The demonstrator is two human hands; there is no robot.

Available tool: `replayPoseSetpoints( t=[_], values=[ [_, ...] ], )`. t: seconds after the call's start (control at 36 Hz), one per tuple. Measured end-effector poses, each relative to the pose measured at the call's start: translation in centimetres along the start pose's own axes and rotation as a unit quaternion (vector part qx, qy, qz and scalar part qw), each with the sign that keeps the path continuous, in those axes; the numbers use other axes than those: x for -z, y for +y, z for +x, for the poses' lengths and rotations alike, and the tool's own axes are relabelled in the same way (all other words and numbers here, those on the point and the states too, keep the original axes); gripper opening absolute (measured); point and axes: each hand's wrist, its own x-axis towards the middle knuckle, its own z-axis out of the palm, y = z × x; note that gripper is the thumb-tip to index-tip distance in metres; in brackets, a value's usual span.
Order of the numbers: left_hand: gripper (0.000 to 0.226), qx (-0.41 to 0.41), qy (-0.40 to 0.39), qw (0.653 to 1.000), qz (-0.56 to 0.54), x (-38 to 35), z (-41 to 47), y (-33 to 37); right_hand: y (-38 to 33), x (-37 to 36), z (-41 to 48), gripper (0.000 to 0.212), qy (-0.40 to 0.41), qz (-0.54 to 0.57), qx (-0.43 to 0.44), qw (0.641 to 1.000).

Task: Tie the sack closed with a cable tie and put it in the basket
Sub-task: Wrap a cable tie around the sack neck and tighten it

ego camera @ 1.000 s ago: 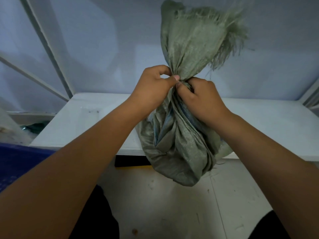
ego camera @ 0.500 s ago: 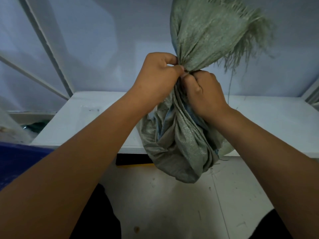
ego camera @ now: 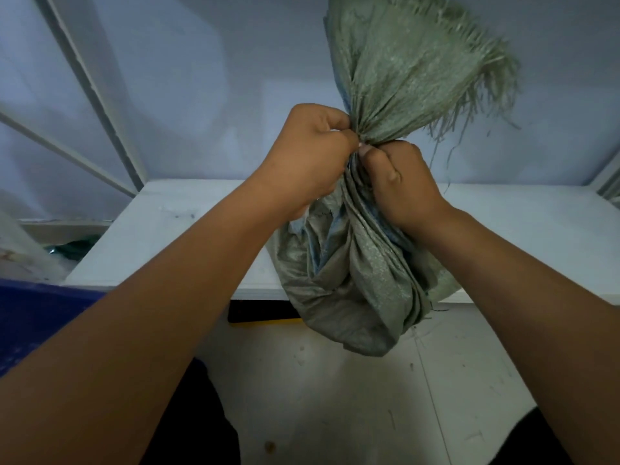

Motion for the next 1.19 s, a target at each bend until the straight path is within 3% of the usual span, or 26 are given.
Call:
replayPoseSetpoints(
  t=[0.33, 0.5, 0.64, 0.86, 1.19],
  values=[
    [0.018, 0.031, -0.026, 0.994, -0.098, 1.0, -0.2, 0.3, -1.7, 1.1, -0.1, 0.041, 0.025, -0.017, -0.007, 1.0],
    [0.009, 0.054, -0.024, 0.996, -0.061, 1.4, 0.4, -0.6, -1.1, 1.1, -0.3, 0.042, 0.038, -0.071, -0.008, 0.997],
    [0.003, 0.081, 0.037, 0.985, -0.15, 2.3, 1.1, -1.4, -1.3, 1.1, -0.4, 0.045, 0.046, -0.085, -0.015, 0.995],
    [0.004, 0.129, 0.048, 0.97, -0.199, 4.5, 2.1, -2.7, -1.2, 0.9, -0.3, 0.048, 0.019, -0.096, -0.045, 0.994],
    [0.003, 0.194, 0.132, 0.908, -0.346, 7.9, 3.5, -5.5, -0.3, 0.0, -0.4, 0.05, -0.03, -0.132, -0.08, 0.988]
  ],
)
